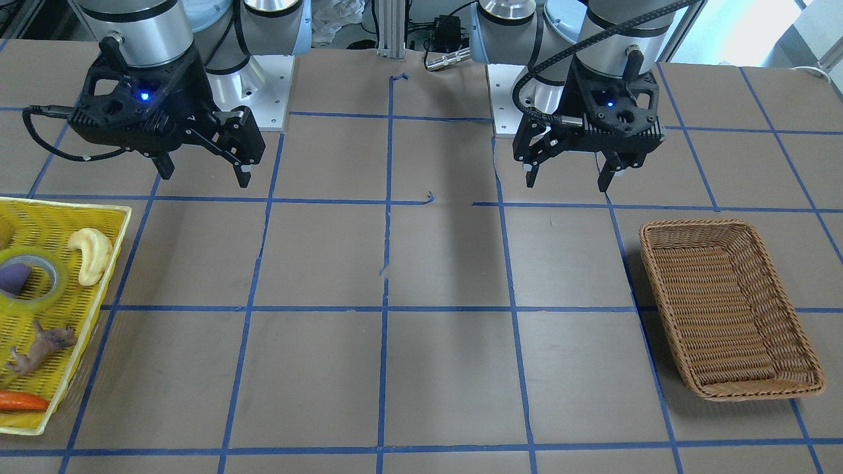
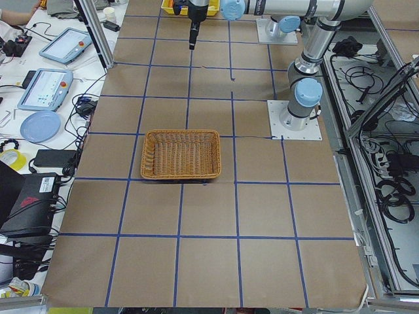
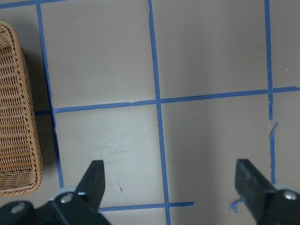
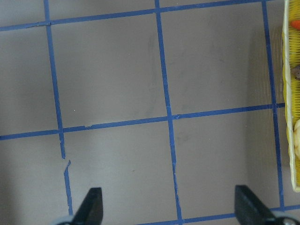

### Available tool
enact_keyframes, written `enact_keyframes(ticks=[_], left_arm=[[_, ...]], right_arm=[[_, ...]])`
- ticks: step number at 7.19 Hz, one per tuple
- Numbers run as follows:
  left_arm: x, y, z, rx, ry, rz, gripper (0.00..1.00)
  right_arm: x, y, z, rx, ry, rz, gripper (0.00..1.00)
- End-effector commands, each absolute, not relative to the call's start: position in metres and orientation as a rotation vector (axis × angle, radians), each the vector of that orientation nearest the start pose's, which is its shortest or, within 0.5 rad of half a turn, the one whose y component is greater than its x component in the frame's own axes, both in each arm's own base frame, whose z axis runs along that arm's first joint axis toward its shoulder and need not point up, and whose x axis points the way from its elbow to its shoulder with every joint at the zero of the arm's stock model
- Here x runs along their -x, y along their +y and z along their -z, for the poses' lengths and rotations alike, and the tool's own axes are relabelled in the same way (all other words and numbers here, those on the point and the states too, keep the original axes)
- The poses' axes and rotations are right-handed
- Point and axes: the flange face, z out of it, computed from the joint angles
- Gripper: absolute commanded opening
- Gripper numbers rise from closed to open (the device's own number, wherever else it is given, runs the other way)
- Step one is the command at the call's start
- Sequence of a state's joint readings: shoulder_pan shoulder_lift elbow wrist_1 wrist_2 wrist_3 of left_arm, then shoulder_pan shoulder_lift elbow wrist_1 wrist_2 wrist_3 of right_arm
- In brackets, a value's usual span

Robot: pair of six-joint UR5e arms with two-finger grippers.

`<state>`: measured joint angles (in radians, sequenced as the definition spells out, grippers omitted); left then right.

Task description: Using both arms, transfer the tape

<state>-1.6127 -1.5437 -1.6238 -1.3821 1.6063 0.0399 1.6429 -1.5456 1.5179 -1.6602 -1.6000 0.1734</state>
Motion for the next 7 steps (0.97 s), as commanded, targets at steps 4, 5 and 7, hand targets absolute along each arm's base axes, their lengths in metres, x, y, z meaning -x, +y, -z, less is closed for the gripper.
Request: enact_keyframes(ticks=[4, 5, 7], left_arm=[[0.15, -0.49, -0.495, -0.122, 3.095, 0.255, 1.0], [0.151, -0.489, -0.494, -0.124, 3.095, 0.253, 1.0], [0.15, -0.489, -0.495, -0.121, 3.094, 0.252, 1.0]], right_arm=[[-0.138, -0.515, -0.5, -0.103, 3.195, 0.14, 1.0], [-0.085, -0.536, -0.476, -0.105, 3.26, 0.026, 1.0], [0.03, -0.57, -0.422, -0.012, 3.306, -0.193, 1.0]])
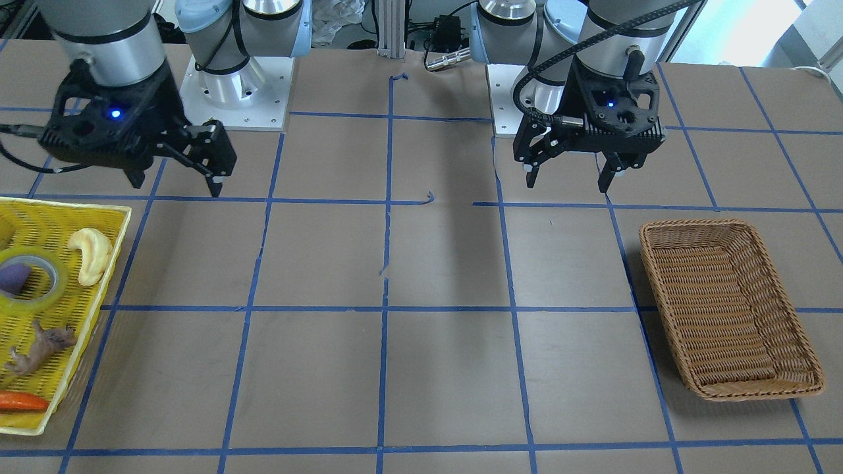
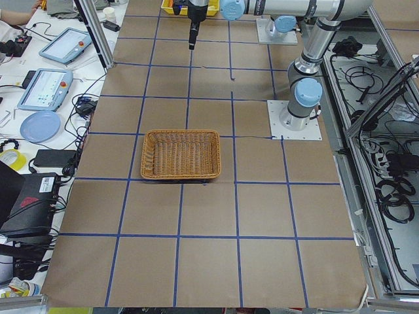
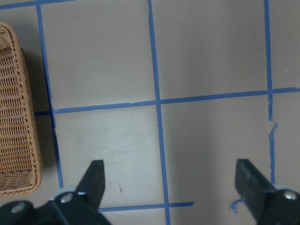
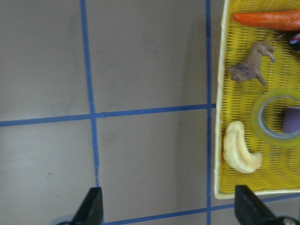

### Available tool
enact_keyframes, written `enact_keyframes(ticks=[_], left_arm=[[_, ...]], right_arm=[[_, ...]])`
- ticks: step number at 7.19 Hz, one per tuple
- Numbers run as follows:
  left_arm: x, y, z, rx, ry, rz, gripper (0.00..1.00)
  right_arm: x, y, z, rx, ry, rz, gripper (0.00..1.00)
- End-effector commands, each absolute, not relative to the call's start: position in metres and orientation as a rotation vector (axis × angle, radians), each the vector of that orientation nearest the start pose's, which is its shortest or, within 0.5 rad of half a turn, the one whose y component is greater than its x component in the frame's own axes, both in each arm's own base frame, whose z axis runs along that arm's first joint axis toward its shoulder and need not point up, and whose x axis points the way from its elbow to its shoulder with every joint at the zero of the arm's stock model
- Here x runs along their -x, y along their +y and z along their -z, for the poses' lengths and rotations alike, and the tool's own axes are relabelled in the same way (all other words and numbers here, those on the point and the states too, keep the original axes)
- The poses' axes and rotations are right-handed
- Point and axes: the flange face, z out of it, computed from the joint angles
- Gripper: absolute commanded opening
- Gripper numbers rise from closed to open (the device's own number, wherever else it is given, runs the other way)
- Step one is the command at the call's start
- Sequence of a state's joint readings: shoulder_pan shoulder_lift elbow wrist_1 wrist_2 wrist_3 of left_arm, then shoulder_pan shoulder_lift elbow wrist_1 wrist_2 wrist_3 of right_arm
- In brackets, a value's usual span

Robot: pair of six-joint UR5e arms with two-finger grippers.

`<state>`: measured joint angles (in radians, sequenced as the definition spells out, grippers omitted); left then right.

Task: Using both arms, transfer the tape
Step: 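Lower the right gripper into the yellow tray and grasp the yellow tape roll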

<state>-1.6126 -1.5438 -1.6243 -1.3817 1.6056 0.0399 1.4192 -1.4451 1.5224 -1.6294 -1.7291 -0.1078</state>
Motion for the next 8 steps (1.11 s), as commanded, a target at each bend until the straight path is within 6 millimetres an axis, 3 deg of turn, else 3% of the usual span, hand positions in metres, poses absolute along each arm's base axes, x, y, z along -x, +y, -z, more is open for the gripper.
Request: enact_keyframes(ticks=[1, 2, 3, 4, 5, 6, 7, 8], left_arm=[[0.15, -0.489, -0.495, -0.122, 3.095, 0.252, 1.0], [0.151, -0.485, -0.494, -0.124, 3.096, 0.25, 1.0], [0.151, -0.488, -0.493, -0.124, 3.094, 0.248, 1.0], [0.15, -0.488, -0.494, -0.121, 3.094, 0.252, 1.0], [0.15, -0.488, -0.494, -0.121, 3.094, 0.252, 1.0], [0.151, -0.487, -0.494, -0.124, 3.094, 0.25, 1.0], [0.151, -0.488, -0.496, -0.126, 3.093, 0.257, 1.0], [0.151, -0.488, -0.496, -0.123, 3.091, 0.257, 1.0]], right_arm=[[0.042, -0.573, -0.414, 0.016, 3.311, -0.222, 1.0], [0.058, -0.579, -0.389, 0.03, 3.393, -0.266, 1.0], [0.064, -0.578, -0.364, 0.074, 3.427, -0.184, 1.0], [0.092, -0.566, -0.334, 0.319, 3.428, -0.176, 1.0], [0.129, -0.549, -0.304, 0.366, 3.441, -0.147, 1.0], [0.152, -0.539, -0.281, 0.336, 3.454, -0.141, 1.0], [0.163, -0.545, -0.263, 0.333, 3.462, -0.211, 1.0], [0.171, -0.552, -0.258, 0.329, 3.478, -0.244, 0.92]])
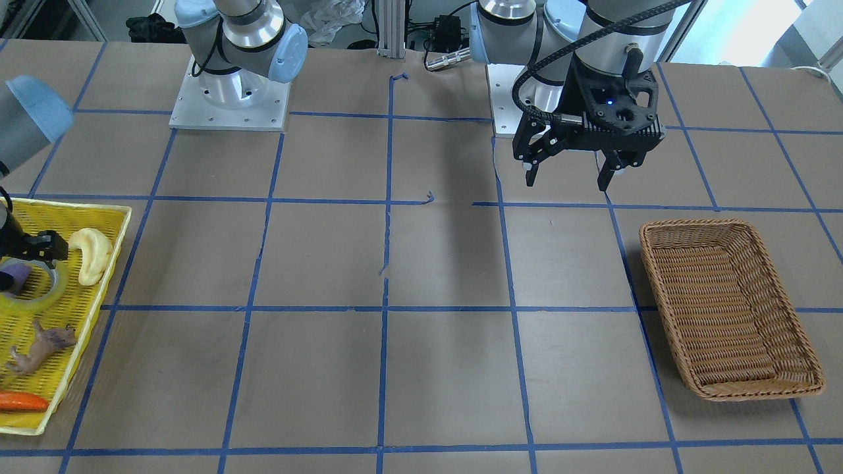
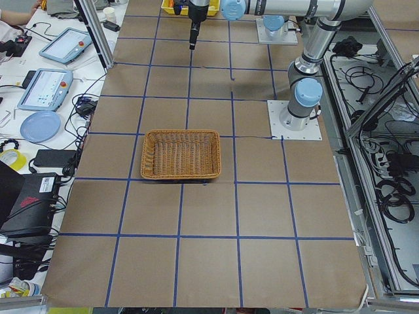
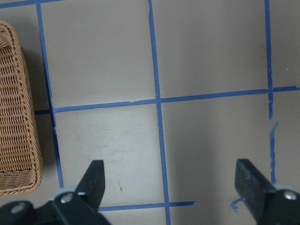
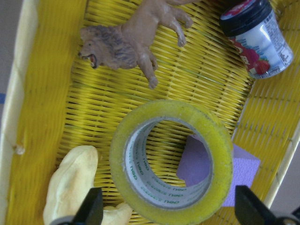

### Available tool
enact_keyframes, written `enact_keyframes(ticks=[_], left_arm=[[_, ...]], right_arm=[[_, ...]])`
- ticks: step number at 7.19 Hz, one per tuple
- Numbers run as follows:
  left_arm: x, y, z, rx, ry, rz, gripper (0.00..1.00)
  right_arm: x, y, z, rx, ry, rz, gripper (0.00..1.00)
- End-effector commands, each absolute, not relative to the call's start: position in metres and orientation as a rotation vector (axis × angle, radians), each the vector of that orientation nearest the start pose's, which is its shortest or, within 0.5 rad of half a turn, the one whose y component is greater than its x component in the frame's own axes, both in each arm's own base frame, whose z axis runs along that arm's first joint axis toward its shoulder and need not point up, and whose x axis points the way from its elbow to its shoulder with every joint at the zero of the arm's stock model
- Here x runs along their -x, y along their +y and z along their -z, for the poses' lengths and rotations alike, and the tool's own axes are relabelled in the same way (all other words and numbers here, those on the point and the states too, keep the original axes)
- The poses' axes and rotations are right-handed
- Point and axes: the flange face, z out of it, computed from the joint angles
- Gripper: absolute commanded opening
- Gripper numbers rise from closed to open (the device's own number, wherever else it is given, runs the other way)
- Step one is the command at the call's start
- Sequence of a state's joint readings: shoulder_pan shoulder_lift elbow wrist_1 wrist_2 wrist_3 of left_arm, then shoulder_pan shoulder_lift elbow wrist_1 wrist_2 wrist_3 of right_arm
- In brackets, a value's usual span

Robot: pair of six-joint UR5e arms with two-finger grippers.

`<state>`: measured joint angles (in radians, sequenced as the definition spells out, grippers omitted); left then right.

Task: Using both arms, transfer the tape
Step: 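Lower the right gripper into the yellow tray and grasp the yellow tape roll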

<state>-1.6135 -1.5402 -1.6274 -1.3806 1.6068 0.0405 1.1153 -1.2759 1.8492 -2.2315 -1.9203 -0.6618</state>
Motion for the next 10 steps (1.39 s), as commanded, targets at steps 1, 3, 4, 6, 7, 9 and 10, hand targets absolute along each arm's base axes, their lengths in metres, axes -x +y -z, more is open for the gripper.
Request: enact_keyframes(ticks=[1, 3, 4, 6, 7, 9, 10], left_arm=[[0.149, -0.487, -0.496, -0.119, 3.092, 0.257, 1.0], [0.149, -0.487, -0.497, -0.122, 3.086, 0.259, 1.0], [0.149, -0.487, -0.497, -0.12, 3.087, 0.259, 1.0], [0.149, -0.486, -0.493, -0.12, 3.087, 0.247, 1.0], [0.149, -0.486, -0.493, -0.118, 3.087, 0.247, 1.0], [0.148, -0.486, -0.495, -0.115, 3.086, 0.254, 1.0], [0.148, -0.486, -0.495, -0.116, 3.087, 0.256, 1.0]], right_arm=[[0.188, -0.551, -0.26, 0.285, 3.497, -0.261, 0.65], [0.201, -0.55, -0.262, 0.241, 3.502, -0.251, 0.42], [0.205, -0.555, -0.267, 0.23, 3.507, -0.232, 0.24], [0.205, -0.552, -0.269, 0.221, 3.492, -0.258, 0.0], [0.204, -0.552, -0.27, 0.222, 3.488, -0.266, 0.0], [0.198, -0.565, -0.321, 0.233, 3.48, -0.278, 0.0], [0.179, -0.583, -0.358, 0.306, 3.451, -0.323, 0.0]])
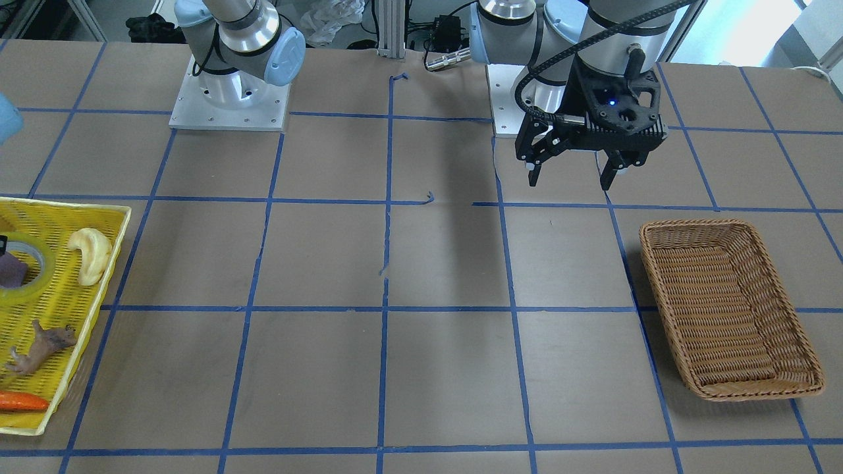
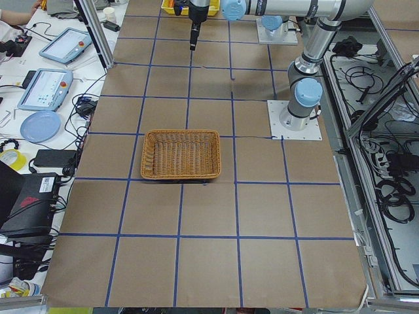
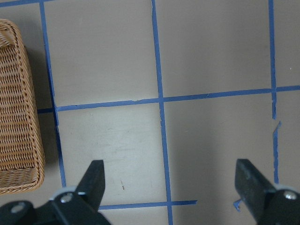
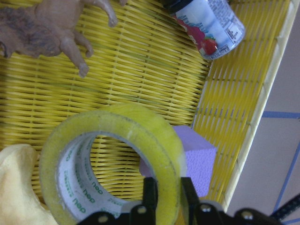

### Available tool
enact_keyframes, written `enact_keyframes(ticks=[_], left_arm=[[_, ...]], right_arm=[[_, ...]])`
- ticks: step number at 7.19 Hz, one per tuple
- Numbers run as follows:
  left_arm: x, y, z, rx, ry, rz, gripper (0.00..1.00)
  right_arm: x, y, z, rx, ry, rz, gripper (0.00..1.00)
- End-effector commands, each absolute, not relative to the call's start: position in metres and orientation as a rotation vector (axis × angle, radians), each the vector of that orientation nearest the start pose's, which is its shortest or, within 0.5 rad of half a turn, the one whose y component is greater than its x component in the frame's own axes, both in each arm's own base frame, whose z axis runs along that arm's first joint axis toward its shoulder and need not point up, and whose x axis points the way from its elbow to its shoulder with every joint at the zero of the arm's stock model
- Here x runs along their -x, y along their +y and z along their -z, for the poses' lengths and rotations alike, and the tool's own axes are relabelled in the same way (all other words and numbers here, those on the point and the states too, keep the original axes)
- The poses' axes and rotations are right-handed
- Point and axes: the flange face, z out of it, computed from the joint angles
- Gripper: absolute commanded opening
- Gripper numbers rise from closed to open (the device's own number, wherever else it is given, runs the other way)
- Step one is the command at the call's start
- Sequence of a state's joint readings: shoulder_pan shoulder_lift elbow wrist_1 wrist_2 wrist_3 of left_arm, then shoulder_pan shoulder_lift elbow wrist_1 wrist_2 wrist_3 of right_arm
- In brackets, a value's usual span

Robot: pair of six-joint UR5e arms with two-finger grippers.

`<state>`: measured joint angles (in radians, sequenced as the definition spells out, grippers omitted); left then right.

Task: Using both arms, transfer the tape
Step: 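Lift the tape roll with the right gripper and carry it toward the table center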

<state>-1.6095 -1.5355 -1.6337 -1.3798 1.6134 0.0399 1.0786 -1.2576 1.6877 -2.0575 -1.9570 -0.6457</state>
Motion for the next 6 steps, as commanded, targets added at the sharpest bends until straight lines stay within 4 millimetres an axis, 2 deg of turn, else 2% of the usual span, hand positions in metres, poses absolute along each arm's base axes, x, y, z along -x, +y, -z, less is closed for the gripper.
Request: enact_keyframes(ticks=[1, 2, 3, 5, 6], left_arm=[[0.149, -0.486, -0.494, -0.118, 3.088, 0.254, 1.0], [0.149, -0.486, -0.494, -0.118, 3.088, 0.254, 1.0], [0.148, -0.487, -0.495, -0.115, 3.087, 0.259, 1.0], [0.149, -0.487, -0.497, -0.118, 3.09, 0.264, 1.0], [0.149, -0.488, -0.496, -0.119, 3.093, 0.262, 1.0]], right_arm=[[0.146, -0.6, -0.383, 0.398, 3.415, -0.265, 0.0], [0.097, -0.615, -0.392, 0.45, 3.308, -0.071, 0.0], [0.05, -0.622, -0.394, 0.375, 3.235, 0.032, 0.0], [-0.051, -0.637, -0.382, 0.045, 3.041, 0.181, 0.0], [-0.116, -0.636, -0.368, 0.015, 3.021, 0.171, 0.0]])
